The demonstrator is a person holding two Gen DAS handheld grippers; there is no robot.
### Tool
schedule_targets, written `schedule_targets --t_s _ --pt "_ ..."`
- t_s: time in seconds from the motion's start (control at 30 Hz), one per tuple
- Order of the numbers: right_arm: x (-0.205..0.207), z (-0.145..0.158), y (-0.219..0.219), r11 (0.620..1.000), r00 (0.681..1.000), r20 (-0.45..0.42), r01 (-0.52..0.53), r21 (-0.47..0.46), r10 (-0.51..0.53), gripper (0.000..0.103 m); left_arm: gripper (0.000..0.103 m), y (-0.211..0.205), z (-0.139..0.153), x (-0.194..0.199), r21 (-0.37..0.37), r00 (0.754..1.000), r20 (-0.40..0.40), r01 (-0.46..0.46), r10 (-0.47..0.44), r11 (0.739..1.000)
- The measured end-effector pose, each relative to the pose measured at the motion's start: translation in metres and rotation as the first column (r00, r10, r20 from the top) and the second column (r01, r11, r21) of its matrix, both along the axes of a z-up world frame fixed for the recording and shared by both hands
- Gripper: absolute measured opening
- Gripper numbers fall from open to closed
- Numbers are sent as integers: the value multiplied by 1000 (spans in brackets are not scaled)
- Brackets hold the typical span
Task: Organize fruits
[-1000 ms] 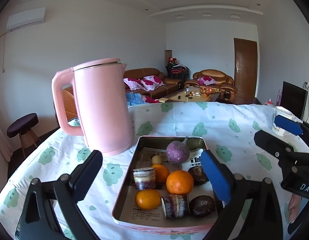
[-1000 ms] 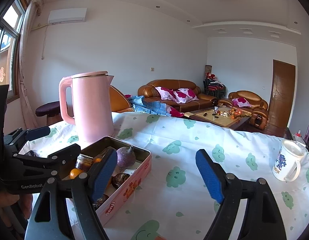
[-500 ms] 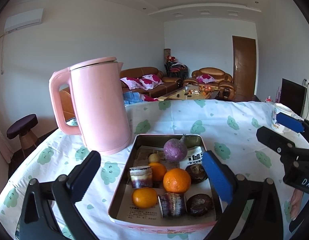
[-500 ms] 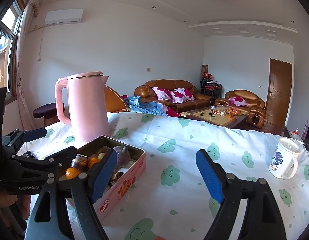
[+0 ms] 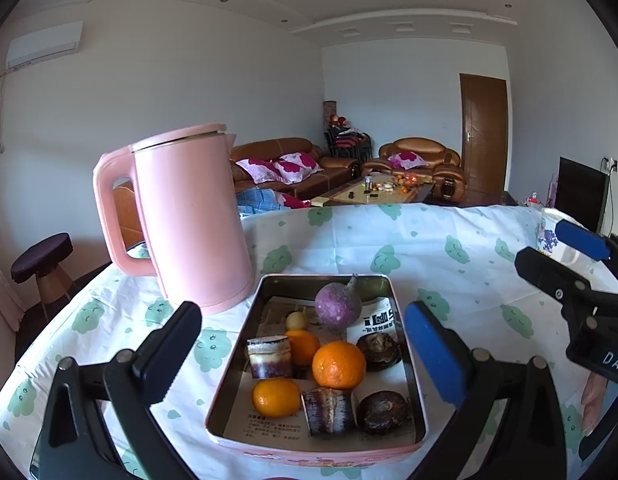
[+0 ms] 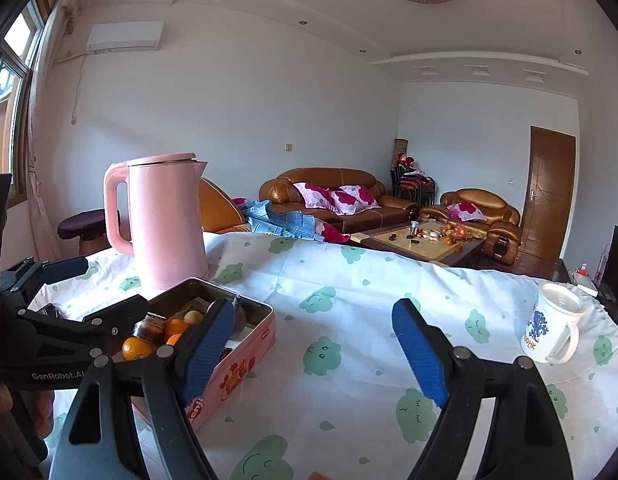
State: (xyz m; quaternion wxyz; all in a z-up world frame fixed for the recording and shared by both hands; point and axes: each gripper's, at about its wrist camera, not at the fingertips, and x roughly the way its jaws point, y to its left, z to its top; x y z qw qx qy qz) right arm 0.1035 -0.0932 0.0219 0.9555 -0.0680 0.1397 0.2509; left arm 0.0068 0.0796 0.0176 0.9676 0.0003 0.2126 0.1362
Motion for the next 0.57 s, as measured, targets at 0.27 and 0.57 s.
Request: schedule_targets --t_s 0.27,0.57 --pt "-2 -1 -2 1000 1000 -2 -1 -8 1 83 103 -2 -2 0 -6 1000 -6 4 -4 1000" --pt "1 -5 -7 999 1000 -15 15 -33 -16 83 103 -4 -4 -1 4 1000 -8 28 -28 1000"
